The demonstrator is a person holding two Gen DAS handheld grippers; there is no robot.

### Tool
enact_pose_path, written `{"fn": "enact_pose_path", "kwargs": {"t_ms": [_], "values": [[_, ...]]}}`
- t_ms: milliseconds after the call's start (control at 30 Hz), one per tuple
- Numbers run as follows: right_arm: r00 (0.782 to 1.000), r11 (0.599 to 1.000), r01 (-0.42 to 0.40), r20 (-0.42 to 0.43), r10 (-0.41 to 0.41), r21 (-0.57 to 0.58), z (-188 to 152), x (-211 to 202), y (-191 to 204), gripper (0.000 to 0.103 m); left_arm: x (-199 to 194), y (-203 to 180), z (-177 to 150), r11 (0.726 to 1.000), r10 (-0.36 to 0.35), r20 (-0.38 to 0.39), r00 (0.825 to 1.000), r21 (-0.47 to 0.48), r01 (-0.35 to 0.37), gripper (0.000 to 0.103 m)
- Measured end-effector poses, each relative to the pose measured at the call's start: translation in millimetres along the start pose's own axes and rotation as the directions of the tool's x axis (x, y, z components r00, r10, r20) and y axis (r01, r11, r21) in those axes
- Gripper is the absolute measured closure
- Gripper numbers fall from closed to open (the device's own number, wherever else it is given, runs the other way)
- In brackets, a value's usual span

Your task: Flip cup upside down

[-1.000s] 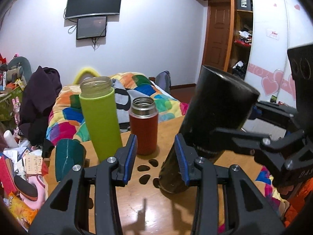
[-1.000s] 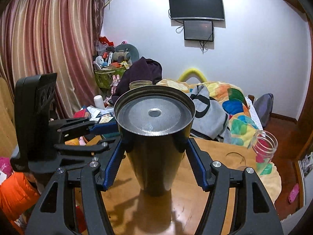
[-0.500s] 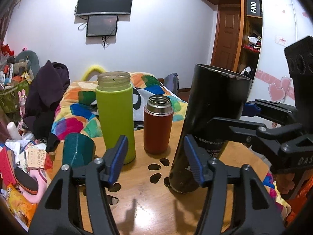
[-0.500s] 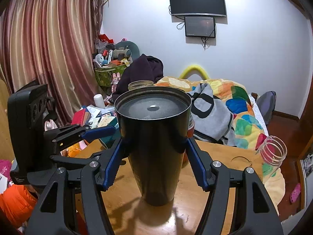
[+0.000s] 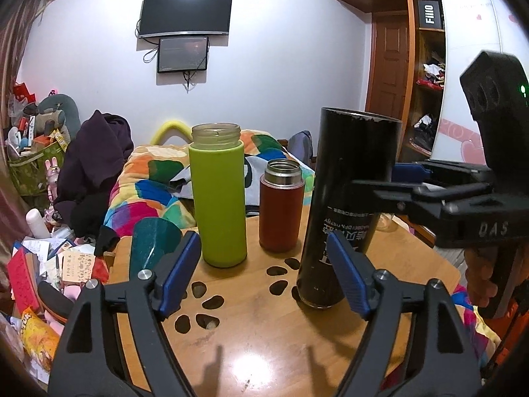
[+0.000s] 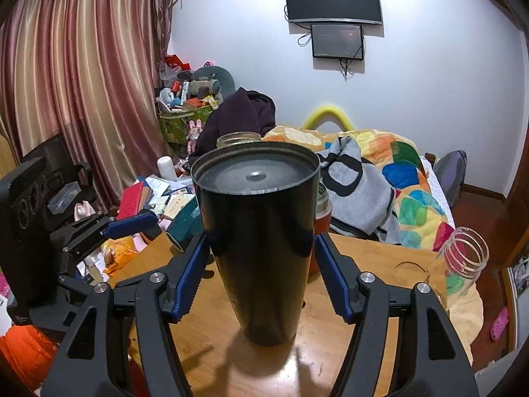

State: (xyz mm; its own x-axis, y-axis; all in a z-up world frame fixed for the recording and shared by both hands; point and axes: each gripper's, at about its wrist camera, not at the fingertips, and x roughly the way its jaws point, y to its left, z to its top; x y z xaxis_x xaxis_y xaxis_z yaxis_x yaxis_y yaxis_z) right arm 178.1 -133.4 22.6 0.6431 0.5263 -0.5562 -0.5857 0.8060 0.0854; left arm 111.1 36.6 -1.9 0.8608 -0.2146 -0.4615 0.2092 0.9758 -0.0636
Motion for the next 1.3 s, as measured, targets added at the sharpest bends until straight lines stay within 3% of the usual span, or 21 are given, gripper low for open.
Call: {"fn": "enact_pose_path", "kwargs": {"t_ms": [100,233,400,600,1000,1300], "values": [[0.999,1.000,0.023,0.032,-0.023,-0.004,-10.0,-13.5,-0.7,0.020,-7.9,-2.3,0.2,1.000,0.014,0.026,1.000,-0.007,-0.014,0.014],[0.996,0.999,0.039,0.077,-0.041,0.017,-22.0,-37.3,-4.9,0.019,-21.8,-10.7,1.3,0.999,0.039,0.072,0.997,0.003,-0.040,0.007],[0.979,0.991,0.103,0.167,-0.116,0.081,-32.7,-73.3,-13.0,0.001,-41.1,-24.7,0.1,0.996,0.092,0.137,0.986,0.009,-0.094,0.000],[0.955,0.975,0.198,0.206,-0.215,0.100,-47.6,-101.5,-11.2,0.000,-54.3,-34.5,-4.5,0.992,0.130,0.144,0.981,-0.020,-0.129,0.000],[0.958,0.973,0.195,0.190,-0.215,0.120,-86.7,-116.1,-1.4,0.000,-74.8,-54.6,-33.6,0.984,0.177,0.167,0.970,-0.044,-0.172,0.000],[0.956,0.972,0.206,0.188,-0.225,0.117,-91.4,-120.4,-0.9,0.000,-76.7,-58.1,-38.5,0.982,0.190,0.164,0.968,-0.044,-0.185,0.000]]}}
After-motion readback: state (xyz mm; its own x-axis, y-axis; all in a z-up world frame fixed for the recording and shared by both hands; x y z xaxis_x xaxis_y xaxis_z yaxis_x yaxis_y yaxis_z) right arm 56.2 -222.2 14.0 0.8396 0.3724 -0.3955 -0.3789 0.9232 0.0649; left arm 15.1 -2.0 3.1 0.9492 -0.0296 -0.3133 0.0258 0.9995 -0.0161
